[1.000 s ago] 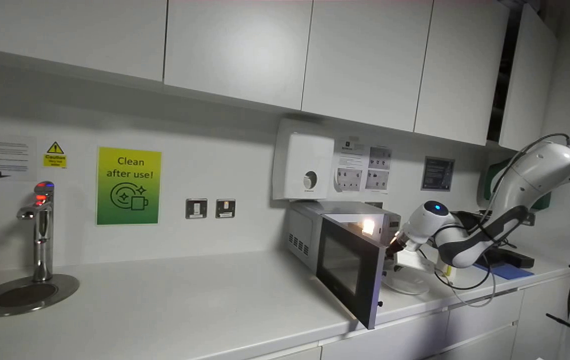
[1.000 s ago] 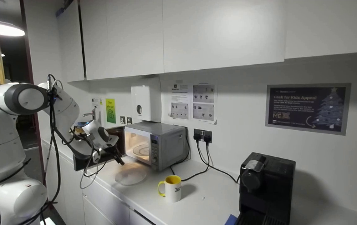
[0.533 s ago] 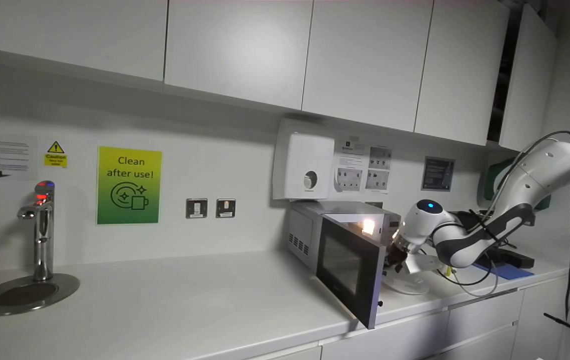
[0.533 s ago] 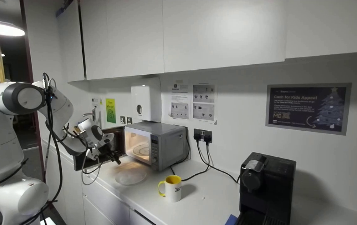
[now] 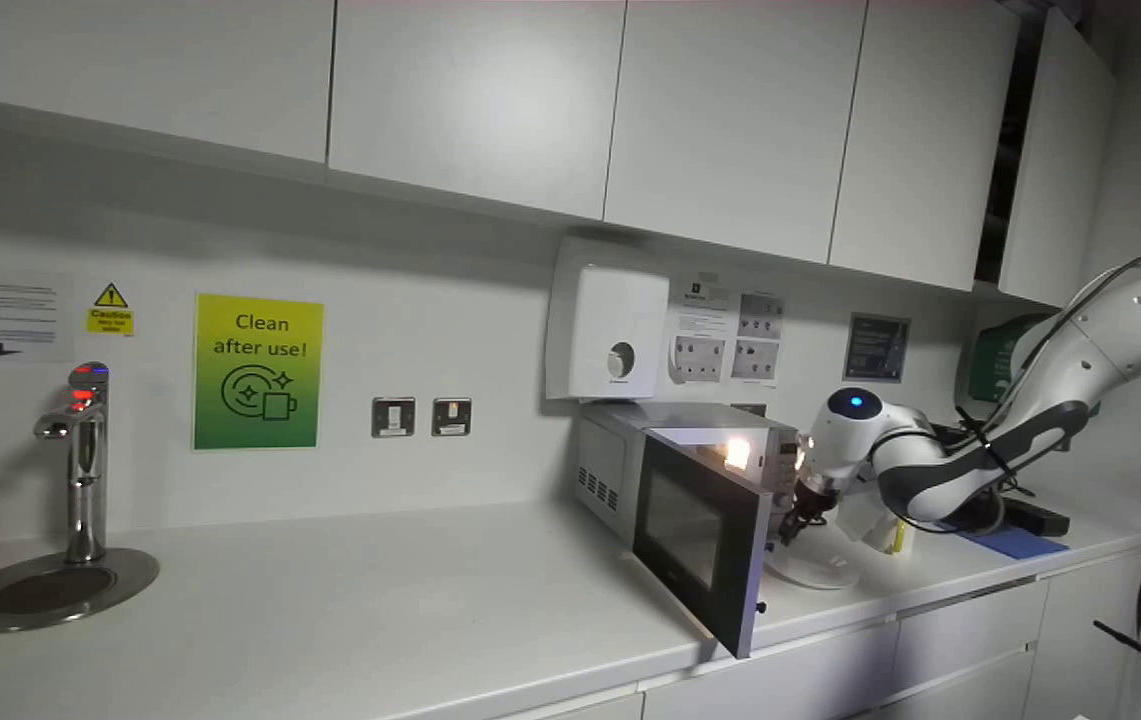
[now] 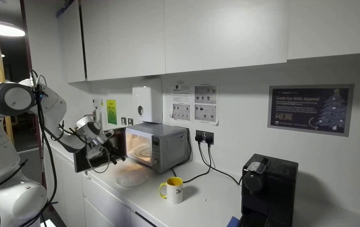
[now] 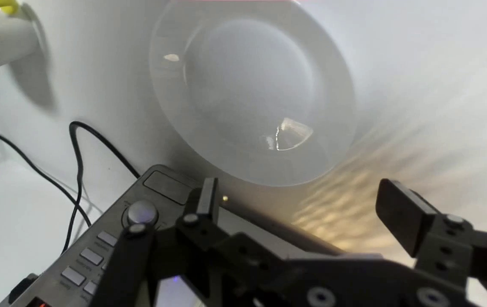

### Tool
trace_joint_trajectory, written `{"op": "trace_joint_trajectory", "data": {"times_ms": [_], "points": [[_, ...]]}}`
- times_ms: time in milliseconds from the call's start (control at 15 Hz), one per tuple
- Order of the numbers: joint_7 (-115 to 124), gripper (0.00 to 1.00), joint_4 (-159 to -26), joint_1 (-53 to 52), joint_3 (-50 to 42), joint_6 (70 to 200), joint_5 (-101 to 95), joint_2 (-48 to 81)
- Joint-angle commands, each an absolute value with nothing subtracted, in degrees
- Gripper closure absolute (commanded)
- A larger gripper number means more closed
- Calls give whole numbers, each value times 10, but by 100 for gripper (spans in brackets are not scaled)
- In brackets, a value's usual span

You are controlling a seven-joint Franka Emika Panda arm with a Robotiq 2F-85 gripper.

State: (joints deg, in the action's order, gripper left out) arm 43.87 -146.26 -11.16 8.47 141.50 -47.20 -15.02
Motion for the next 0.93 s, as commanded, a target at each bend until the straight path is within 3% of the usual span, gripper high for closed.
{"op": "trace_joint_trajectory", "data": {"times_ms": [0,867], "points": [[397,0,-1462,-82,111,1384,-515,-159],[405,0,-1459,-86,113,1407,-579,-102]]}}
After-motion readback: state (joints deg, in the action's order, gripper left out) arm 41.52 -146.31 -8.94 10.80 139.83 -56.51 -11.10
